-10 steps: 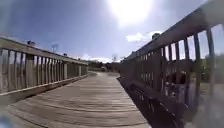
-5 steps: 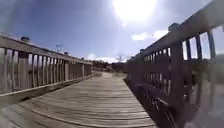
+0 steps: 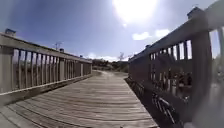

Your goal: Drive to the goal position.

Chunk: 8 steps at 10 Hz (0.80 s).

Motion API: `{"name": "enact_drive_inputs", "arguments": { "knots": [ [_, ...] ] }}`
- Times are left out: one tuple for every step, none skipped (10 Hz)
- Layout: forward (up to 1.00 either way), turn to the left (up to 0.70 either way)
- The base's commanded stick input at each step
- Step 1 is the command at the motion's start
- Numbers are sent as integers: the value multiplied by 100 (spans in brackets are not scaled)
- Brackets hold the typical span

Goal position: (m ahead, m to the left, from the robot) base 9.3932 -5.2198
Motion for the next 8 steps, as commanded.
{"name": "enact_drive_inputs", "arguments": {
  "knots": [
    [70,0],
    [70,0],
    [70,0],
    [70,0],
    [70,0],
    [70,13],
    [70,31],
    [70,13]
  ]
}}
